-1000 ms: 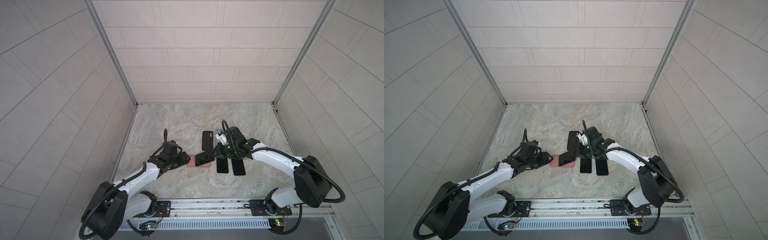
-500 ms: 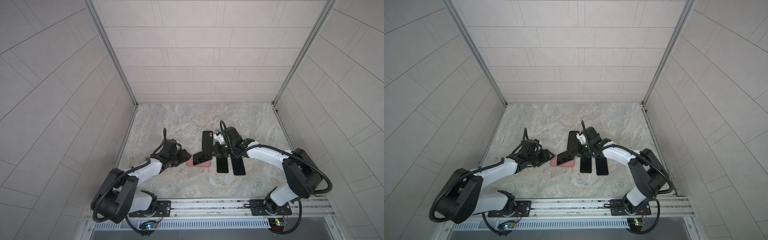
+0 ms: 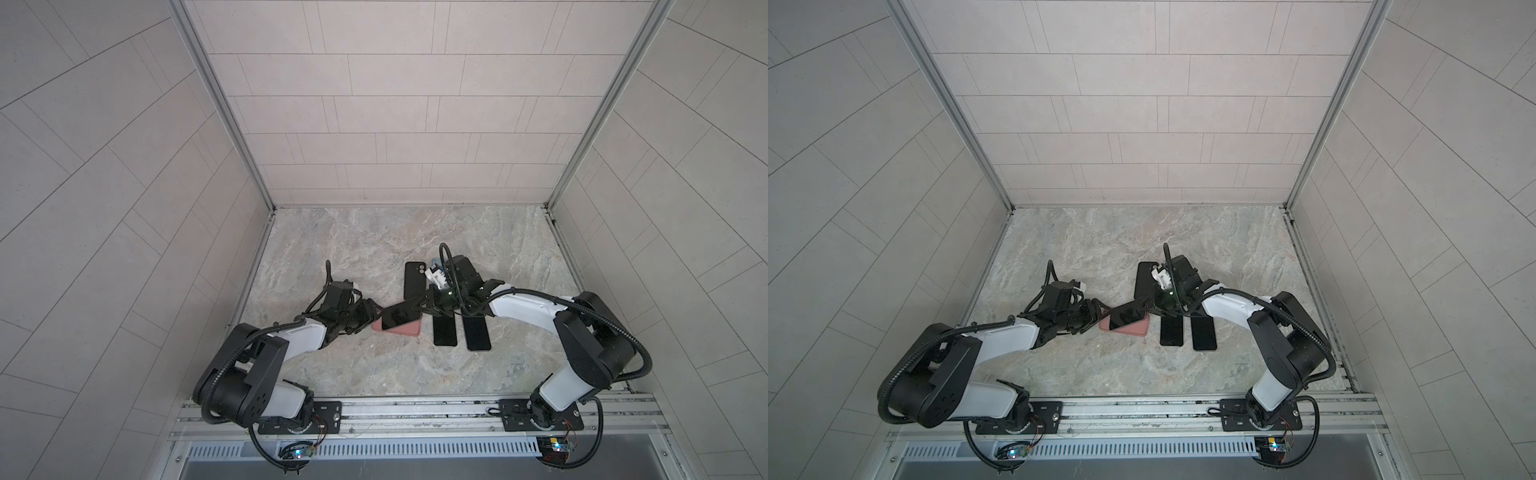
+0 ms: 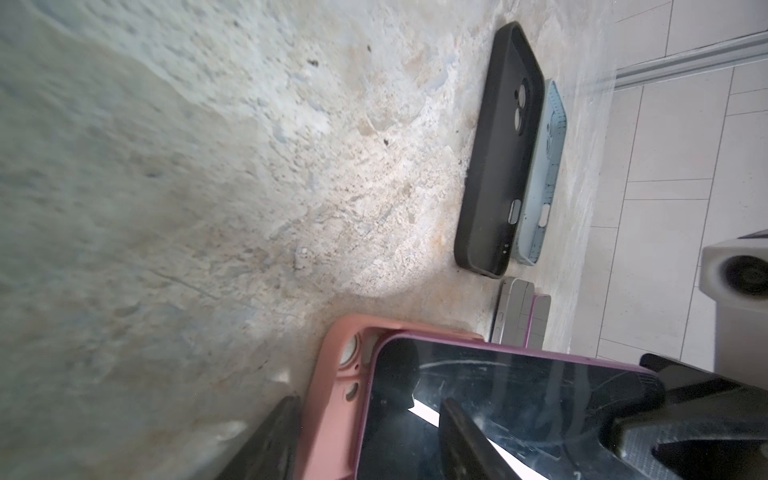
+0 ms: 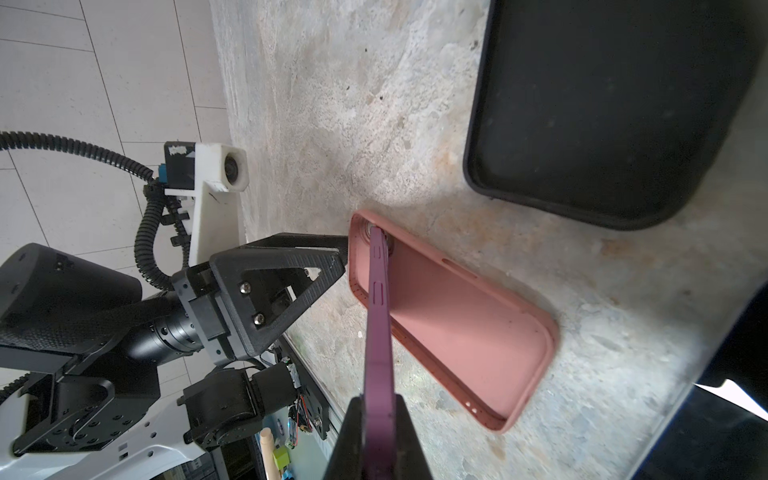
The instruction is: Put the phone into the phone case
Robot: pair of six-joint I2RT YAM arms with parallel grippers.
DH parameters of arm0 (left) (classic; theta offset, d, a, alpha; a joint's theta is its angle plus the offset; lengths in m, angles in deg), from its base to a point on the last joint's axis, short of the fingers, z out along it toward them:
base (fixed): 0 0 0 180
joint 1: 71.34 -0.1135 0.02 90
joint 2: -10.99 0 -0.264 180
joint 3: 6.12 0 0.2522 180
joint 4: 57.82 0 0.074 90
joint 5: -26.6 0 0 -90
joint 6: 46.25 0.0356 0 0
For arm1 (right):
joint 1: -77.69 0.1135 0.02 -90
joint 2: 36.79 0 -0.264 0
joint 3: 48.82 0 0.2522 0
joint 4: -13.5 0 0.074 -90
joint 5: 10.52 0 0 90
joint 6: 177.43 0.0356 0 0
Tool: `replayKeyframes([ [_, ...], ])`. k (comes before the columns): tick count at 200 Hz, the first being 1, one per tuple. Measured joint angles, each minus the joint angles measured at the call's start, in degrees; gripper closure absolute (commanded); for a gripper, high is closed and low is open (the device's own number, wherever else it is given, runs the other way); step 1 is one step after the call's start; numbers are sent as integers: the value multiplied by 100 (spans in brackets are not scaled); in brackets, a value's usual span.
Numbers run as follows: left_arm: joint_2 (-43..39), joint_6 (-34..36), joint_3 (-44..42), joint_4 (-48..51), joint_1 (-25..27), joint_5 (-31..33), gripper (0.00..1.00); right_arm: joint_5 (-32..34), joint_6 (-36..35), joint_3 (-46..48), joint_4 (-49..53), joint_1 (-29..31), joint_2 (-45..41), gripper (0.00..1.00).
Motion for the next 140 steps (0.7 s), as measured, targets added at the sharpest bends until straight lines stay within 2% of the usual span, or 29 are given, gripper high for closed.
replayKeyframes([
  [92, 140, -286, -101, -470, -7, -55, 40, -44, 907, 476, -1154, 4, 168, 100],
  [140, 133, -374, -122, -483, -7, -98, 40, -50, 1088, 490, -1480, 48, 319, 100],
])
